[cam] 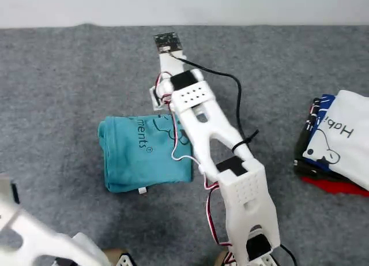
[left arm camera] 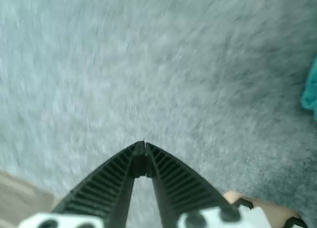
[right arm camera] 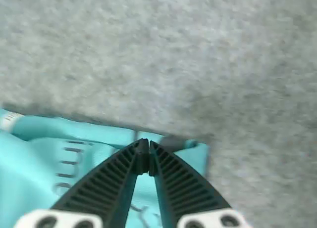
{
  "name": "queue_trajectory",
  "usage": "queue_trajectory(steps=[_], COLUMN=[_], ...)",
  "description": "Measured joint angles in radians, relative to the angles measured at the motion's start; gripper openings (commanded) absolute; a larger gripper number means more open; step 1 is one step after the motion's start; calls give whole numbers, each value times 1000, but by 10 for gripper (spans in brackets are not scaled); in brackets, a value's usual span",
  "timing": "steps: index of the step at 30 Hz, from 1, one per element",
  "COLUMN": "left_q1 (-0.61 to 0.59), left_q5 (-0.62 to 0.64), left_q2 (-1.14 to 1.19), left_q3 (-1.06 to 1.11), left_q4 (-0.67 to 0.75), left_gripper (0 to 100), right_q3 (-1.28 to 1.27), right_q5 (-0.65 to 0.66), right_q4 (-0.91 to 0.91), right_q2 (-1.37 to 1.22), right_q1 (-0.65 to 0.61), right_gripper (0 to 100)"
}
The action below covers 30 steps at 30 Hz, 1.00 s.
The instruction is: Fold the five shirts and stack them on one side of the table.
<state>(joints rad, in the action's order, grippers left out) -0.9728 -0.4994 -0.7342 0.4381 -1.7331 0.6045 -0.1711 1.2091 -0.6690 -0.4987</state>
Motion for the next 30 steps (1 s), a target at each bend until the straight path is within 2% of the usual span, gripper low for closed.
queue_trajectory(steps=[3,9,15,21,30], left_q1=[137,471,723,822,844], left_q5=[29,143,216,226,226], left_q2=[-5,91,270,482,724], left_q3=[-6,41,178,226,227], left_q4=[0,5,212,428,577], left_gripper=[6,6,6,6,6], right_q3=[0,0,0,0,0], right_q5=[66,86,86,86,86], right_q4=[35,49,129,143,92], right_q2=[0,0,0,0,-2], right_q1=[20,63,71,69,-3], right_gripper=[9,9,9,9,9])
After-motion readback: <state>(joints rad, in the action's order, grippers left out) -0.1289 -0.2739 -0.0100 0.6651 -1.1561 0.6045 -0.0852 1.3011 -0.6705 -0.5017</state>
